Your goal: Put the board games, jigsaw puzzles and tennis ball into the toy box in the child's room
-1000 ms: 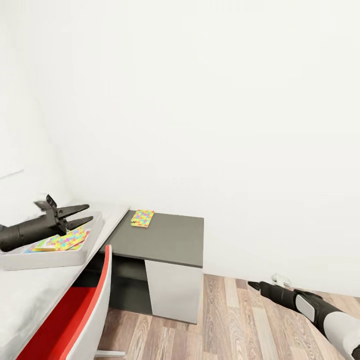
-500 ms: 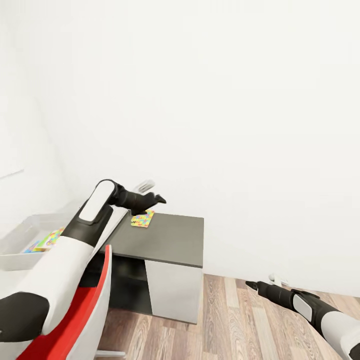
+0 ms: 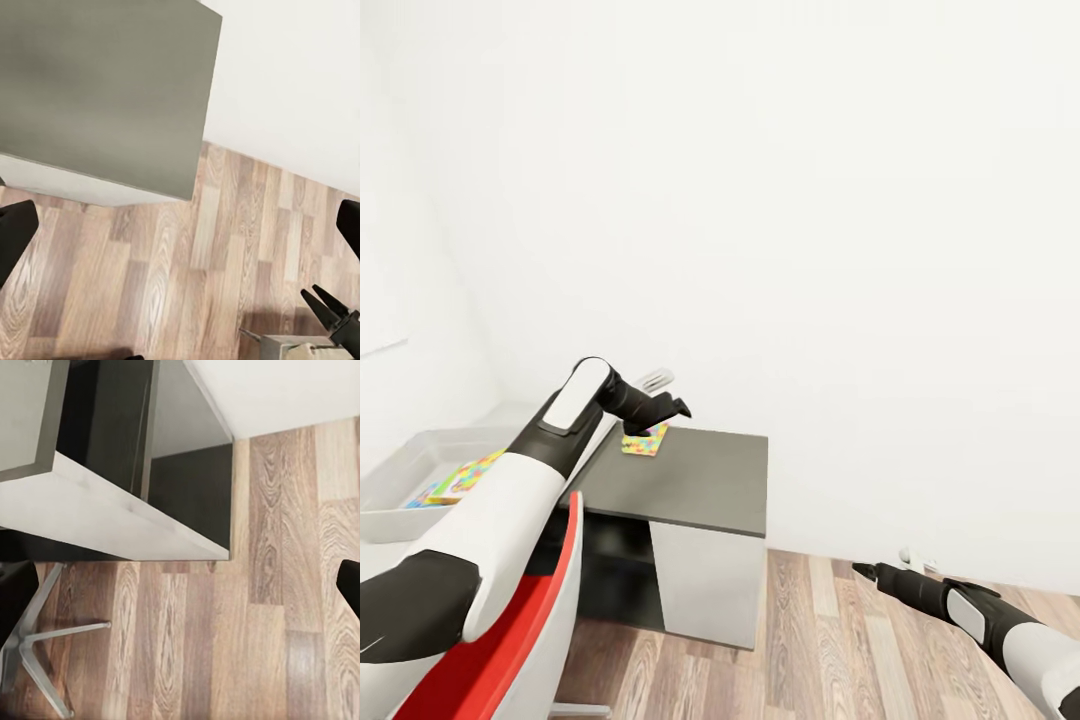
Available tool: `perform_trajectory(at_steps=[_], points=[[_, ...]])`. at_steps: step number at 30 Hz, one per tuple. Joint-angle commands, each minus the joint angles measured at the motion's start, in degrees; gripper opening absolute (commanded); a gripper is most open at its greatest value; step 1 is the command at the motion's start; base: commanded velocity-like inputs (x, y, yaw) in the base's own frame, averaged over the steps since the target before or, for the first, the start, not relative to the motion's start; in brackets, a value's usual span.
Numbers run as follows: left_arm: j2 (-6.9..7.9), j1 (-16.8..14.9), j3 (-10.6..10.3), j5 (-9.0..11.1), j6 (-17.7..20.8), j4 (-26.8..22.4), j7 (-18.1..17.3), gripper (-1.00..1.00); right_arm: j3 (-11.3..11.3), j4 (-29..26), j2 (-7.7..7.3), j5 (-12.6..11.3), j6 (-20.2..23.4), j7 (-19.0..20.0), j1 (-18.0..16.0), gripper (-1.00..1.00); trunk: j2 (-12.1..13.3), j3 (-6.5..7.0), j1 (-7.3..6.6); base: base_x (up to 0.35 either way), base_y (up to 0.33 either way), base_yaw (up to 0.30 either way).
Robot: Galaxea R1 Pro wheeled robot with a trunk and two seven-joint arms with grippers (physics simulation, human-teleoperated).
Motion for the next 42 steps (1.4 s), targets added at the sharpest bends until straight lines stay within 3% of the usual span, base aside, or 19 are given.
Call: perform_trajectory(at_steps=[1,5,10,32,42], points=[[-0.04,-0.1,-0.1,-0.3,0.0,0.0,0.6,1.00,0.3,0.0,-0.03,-0.6,0.4,0.1,-0.1,1.00,-0.1,-0.14,0.05,0.185,0.000,0.000],[-0.31,-0.1,0.0,-2.8,-0.1,0.2,0.6,1.00,0.3,0.1,-0.27,-0.6,0.4,-0.1,-0.1,1.00,-0.1,-0.05,0.05,0.252,-0.027,-0.026],[-0.43,-0.1,0.1,-4.0,-0.2,0.2,0.5,1.00,0.3,0.1,-0.41,-0.6,0.2,-1.0,-0.1,1.00,-0.1,0.27,0.05,0.143,-0.038,-0.131],[-0.38,-0.1,-0.1,-4.3,-0.3,0.3,0.5,1.00,0.4,0.3,-0.63,-0.7,-1.8,-1.5,0.0,1.00,-0.1,1.96,0.05,0.012,-0.002,-0.179],[-0.37,0.0,-0.2,-4.4,-0.4,0.5,0.5,1.00,0.4,0.3,-0.63,-0.7,-1.9,-1.4,0.0,1.00,-0.1,2.08,0.05,0.112,0.061,-0.031]])
